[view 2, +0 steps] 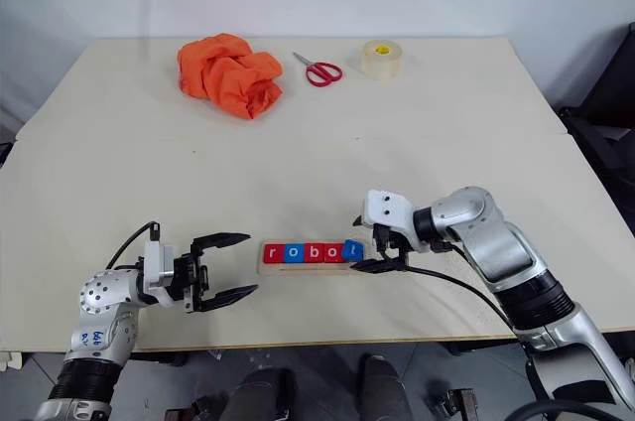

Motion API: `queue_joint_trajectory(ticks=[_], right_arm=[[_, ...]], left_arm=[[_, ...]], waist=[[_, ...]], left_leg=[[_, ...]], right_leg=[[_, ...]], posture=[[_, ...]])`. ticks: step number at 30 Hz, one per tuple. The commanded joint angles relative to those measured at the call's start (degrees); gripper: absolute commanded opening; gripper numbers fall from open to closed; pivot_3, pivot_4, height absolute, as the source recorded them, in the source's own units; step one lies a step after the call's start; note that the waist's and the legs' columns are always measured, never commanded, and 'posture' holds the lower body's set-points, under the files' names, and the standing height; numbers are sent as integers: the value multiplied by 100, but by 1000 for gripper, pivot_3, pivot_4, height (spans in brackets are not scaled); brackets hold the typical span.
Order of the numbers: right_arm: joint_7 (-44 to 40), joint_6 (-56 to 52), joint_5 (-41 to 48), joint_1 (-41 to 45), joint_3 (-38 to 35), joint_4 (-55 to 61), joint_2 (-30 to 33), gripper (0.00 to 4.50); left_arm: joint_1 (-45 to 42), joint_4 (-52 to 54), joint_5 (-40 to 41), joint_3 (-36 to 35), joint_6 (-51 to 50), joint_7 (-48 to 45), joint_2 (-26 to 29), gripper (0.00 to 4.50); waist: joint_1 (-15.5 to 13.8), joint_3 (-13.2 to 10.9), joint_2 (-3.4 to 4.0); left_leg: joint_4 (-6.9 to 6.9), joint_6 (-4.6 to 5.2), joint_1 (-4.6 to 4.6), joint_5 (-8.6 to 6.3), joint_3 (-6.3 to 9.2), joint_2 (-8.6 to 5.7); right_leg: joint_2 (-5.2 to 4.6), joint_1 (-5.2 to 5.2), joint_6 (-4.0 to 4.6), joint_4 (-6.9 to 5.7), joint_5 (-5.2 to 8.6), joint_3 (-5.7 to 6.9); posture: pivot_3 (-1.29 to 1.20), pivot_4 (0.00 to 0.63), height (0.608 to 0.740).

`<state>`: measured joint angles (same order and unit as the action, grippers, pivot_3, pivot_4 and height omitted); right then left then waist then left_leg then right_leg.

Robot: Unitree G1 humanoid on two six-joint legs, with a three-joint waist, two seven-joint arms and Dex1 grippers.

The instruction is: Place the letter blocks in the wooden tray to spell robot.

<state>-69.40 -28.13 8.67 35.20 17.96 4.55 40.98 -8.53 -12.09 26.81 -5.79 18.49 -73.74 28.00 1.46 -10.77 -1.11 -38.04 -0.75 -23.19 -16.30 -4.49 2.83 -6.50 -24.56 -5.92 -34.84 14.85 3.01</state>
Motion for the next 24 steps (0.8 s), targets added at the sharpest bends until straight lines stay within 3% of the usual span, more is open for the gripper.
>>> queue_joint_trajectory(ticks=[1,10,24], right_arm=[[38,-48,176,164,-232,226,-37,3290],[208,112,130,305,-146,-160,-428,129],[87,414,-104,34,65,-439,-449,52]], left_arm=[[-55,41,32,-31,90,33,-24,4500],[-47,66,34,-27,104,59,-47,4500],[113,202,46,-75,105,148,7,4500]], waist=[[4,0,0],[6,0,0],[6,0,0]], left_leg=[[0,0,0,0,0,0],[0,0,0,0,0,0],[0,0,0,0,-1,0]], right_leg=[[0,0,0,0,0,0],[0,0,0,0,0,0],[0,0,0,-1,0,0]], posture=[[0,150,740],[0,150,740],[0,150,740]])
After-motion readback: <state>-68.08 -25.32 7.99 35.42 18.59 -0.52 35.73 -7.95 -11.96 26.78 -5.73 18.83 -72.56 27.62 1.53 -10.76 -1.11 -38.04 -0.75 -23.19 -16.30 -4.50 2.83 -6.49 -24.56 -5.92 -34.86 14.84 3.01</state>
